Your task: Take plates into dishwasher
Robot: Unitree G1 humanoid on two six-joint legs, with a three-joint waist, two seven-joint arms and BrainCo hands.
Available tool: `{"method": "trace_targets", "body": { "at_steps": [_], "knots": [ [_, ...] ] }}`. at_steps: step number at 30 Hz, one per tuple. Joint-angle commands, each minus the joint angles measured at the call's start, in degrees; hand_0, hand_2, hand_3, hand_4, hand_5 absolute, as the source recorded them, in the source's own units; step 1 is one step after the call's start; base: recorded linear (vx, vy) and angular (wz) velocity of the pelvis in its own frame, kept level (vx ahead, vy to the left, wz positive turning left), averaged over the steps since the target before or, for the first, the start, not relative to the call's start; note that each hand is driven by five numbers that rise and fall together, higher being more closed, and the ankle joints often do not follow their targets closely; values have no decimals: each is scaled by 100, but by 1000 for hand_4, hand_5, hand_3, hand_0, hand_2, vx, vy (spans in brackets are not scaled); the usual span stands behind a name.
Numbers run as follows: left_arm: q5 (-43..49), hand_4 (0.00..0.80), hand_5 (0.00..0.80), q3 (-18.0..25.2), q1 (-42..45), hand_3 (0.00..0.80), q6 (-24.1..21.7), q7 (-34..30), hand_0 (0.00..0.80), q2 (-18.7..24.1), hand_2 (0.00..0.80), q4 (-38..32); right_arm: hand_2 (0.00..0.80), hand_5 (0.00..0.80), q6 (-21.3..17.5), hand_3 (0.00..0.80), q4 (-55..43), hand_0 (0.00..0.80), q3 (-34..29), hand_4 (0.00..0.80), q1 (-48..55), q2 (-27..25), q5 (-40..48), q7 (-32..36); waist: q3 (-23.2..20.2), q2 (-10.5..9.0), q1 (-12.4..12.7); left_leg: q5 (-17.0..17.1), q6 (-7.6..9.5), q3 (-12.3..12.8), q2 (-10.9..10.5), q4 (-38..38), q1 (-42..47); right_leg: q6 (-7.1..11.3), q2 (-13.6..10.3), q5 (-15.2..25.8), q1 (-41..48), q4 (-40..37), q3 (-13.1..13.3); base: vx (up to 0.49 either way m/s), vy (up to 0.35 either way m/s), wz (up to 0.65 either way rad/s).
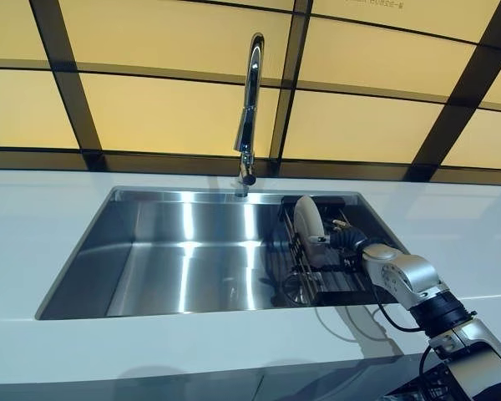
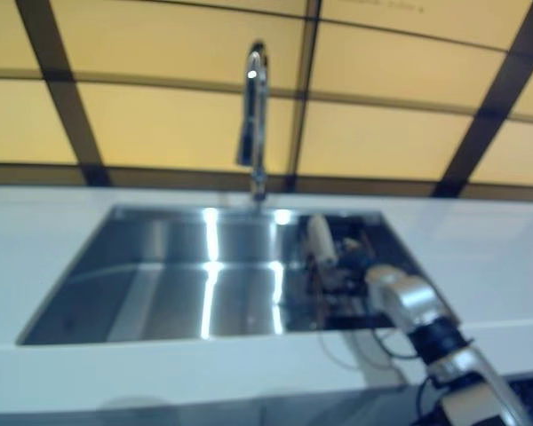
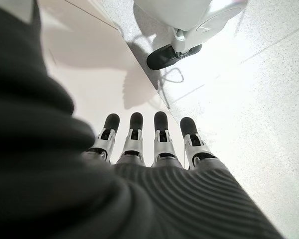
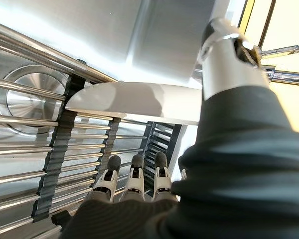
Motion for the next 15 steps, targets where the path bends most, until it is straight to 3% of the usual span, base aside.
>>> {"method": "trace_targets", "body": {
  "at_steps": [1, 15],
  "knots": [
    [-25, 0, 0, -133, -314, 0, -87, 73, 0, 105, 0, 165, 0, 0, -181, 0, -399, 0, 95, 0, -109, -35, 136, -209, -161, -100, 139, -898, 396, 584, -381, 132, 391, 32, 175, -365, -565, 947, 169, 0, 0, 0],
    [-33, 0, 0, -239, -367, 0, -78, 38, 0, 59, 0, 166, 0, 0, -167, 0, -160, 0, 193, 0, -300, 225, 302, -612, -161, -52, 190, -907, 401, 558, -398, 178, 377, 18, 147, -398, -558, 988, 134, 0, 0, 0]
  ]
}}
